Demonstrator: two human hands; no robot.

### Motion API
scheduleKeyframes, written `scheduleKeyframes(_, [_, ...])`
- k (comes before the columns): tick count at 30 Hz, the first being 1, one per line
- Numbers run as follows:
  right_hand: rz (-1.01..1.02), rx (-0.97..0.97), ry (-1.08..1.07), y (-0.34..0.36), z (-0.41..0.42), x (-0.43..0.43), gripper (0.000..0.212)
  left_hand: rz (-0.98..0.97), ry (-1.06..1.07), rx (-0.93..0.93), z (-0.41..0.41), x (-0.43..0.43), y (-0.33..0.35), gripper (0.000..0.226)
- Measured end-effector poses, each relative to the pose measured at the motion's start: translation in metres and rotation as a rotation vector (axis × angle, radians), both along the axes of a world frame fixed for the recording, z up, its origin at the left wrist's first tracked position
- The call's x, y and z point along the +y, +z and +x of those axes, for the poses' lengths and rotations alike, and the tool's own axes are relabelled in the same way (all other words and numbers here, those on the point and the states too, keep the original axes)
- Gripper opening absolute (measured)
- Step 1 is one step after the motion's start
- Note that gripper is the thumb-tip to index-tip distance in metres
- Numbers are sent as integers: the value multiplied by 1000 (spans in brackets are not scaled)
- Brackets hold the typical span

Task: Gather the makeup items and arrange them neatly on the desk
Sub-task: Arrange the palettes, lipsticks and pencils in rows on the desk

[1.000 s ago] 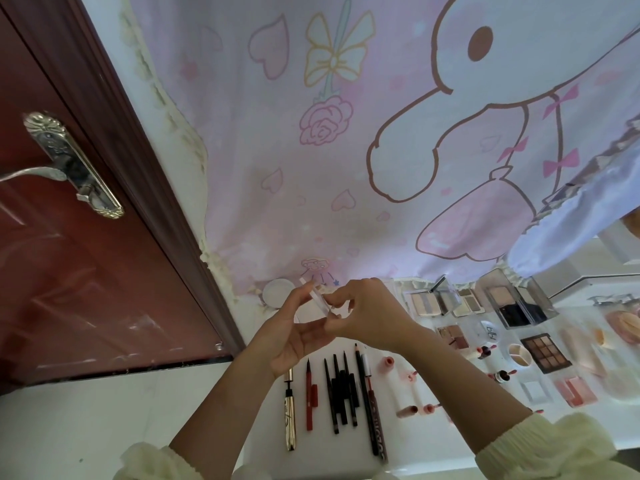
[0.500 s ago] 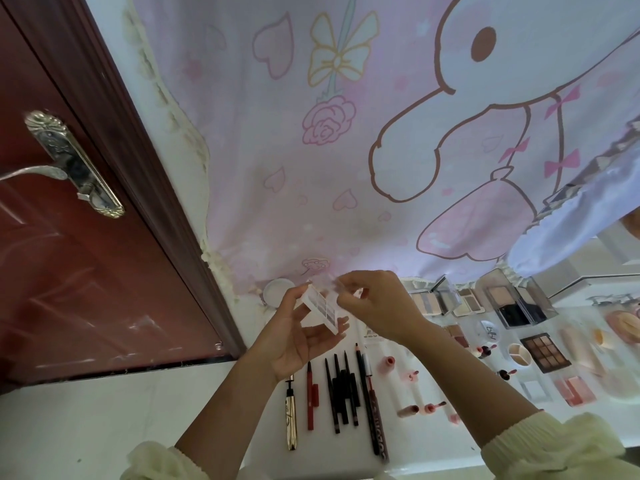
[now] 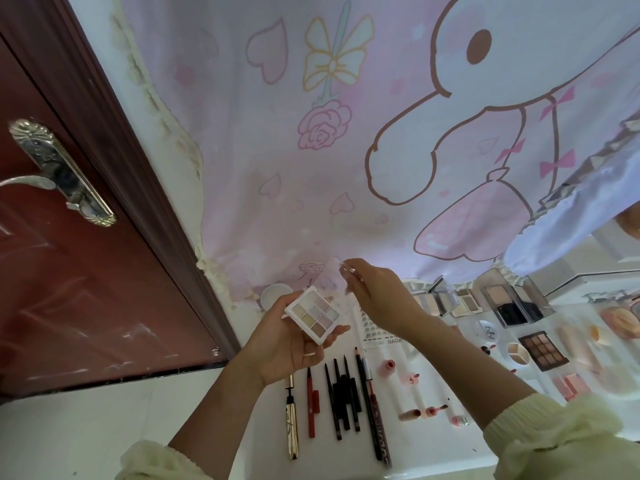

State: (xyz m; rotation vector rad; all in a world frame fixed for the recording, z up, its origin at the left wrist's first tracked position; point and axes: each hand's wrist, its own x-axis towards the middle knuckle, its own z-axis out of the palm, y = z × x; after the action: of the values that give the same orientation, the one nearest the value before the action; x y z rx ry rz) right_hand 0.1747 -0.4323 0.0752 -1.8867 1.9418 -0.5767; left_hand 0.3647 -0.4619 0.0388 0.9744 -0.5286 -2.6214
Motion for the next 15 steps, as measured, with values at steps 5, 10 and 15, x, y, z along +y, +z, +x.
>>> scheduleKeyframes(5, [7, -111, -91, 18, -18, -34, 34, -182, -63, -198, 4, -44, 8, 49])
scheduleKeyframes(10, [78, -55, -71, -1, -23, -54, 30, -349, -55, -495, -4, -70, -11, 38])
scheduleKeyframes(15, [200, 62, -45, -47, -20, -64, 29, -352, -99, -623, -23, -63, -44, 29])
